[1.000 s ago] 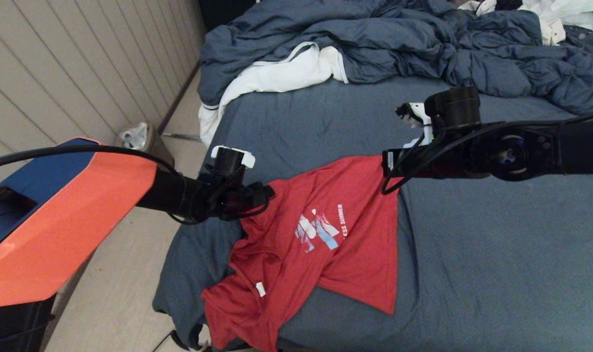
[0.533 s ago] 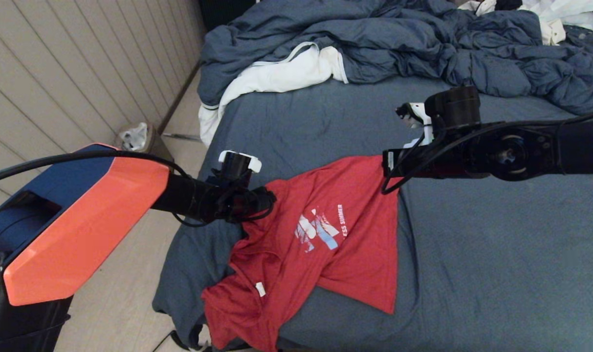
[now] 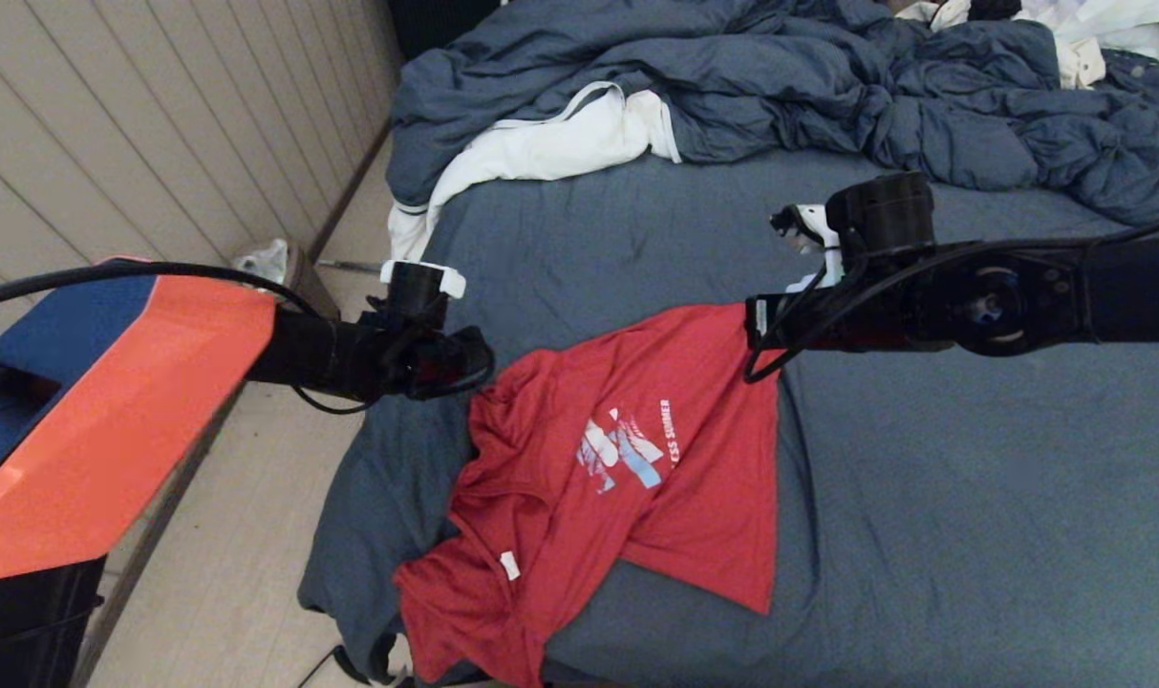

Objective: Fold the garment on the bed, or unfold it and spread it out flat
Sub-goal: Unford the red T-shirt

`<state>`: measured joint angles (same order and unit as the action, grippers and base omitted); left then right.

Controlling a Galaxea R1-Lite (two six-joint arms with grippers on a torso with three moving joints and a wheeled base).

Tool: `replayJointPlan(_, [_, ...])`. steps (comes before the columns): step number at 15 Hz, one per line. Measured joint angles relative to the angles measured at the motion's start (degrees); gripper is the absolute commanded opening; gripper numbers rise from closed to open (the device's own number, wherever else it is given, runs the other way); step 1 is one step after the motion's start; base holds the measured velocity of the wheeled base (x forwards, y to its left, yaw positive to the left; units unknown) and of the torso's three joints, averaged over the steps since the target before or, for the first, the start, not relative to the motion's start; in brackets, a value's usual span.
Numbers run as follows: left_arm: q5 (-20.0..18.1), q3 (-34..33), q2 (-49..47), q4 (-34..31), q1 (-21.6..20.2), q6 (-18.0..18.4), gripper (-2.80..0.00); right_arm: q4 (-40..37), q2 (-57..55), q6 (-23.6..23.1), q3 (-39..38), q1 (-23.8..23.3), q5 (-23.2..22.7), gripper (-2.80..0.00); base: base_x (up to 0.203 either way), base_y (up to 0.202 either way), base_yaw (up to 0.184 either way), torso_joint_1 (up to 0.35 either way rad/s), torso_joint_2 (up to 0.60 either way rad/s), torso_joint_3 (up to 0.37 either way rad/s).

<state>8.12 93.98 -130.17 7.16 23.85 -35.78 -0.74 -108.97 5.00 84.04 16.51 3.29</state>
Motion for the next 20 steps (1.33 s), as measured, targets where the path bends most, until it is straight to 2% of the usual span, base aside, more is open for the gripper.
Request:
replayJointPlan(3, [-0.08, 1.11, 1.68, -0.11, -1.95, 0.23, -2.8, -0.02, -0.21, -0.02, -0.02, 0.39, 0.3, -2.8, 0.0, 0.0, 0.0, 0.0, 0.0, 0.0])
replayJointPlan(7, [-0.71, 0.45, 1.81, -1.15, -1.58, 0.11, -2.8, -0.02, -0.24, -0.04, -0.02, 0.35, 0.3, -2.8, 0.0, 0.0, 0.0, 0.0, 0.0, 0.0])
replayJointPlan(8, [-0.71, 0.5, 1.82, -2.34, -1.42, 0.0, 0.0, -0.04, -0.24, -0.04, -0.02, 0.39, 0.3, -2.8, 0.0, 0.0, 0.0, 0.0, 0.0, 0.0])
replayJointPlan(10, [0.43, 1.85, 1.67, -7.6, 0.0, -0.4, 0.0, -0.02, -0.24, -0.04, -0.02, 0.38, 0.3, -2.8, 0.0, 0.0, 0.0, 0.0, 0.0, 0.0])
replayJointPlan(12, [3.45, 3.6, 0.65, -11.29, 2.28, -1.13, 0.0, -0.02, -0.26, -0.03, -0.04, 0.35, 0.31, -2.8, 0.0, 0.0, 0.0, 0.0, 0.0, 0.0])
replayJointPlan(15, [4.06, 4.5, -1.04, -11.37, 4.21, -2.12, 0.0, -0.05, -0.26, -0.04, -0.04, 0.41, 0.3, -2.8, 0.0, 0.0, 0.0, 0.0, 0.0, 0.0])
replayJointPlan(20, [4.45, 4.86, -3.78, -10.79, 5.13, -2.59, 0.0, -0.02, -0.26, -0.02, -0.02, 0.38, 0.3, -2.8, 0.0, 0.0, 0.0, 0.0, 0.0, 0.0])
